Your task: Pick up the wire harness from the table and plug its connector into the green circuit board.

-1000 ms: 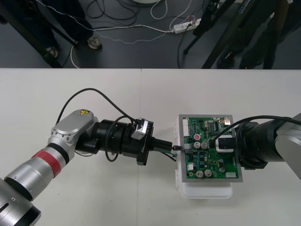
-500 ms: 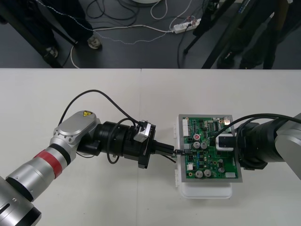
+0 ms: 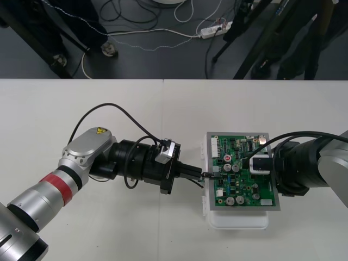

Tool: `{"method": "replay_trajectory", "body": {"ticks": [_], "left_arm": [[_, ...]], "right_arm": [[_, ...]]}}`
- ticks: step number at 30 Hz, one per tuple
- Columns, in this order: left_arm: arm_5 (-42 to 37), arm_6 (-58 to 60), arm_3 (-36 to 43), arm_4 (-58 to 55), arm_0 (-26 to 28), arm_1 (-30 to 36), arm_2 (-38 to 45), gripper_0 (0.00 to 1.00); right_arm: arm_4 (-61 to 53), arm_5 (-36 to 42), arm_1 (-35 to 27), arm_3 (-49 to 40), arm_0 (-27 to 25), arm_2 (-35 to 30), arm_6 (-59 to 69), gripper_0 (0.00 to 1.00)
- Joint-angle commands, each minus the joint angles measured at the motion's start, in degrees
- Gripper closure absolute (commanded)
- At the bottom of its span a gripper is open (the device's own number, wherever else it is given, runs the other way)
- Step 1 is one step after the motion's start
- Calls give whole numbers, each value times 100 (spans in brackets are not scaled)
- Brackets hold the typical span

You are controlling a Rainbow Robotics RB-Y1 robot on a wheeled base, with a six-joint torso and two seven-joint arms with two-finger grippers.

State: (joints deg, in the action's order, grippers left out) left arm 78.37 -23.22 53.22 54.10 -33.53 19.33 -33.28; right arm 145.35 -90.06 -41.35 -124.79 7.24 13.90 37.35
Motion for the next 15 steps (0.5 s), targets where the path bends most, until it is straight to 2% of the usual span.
{"method": "replay_trajectory", "body": {"ticks": [1,15], "left_arm": [[-278,133,40,-111,-285,-193,-117,100],[-287,-34,40,-128,-312,-210,-117,100]], "right_arm": [[73,6,154,-89,173,236,-185,0],[73,6,154,-81,208,297,-448,0]]}}
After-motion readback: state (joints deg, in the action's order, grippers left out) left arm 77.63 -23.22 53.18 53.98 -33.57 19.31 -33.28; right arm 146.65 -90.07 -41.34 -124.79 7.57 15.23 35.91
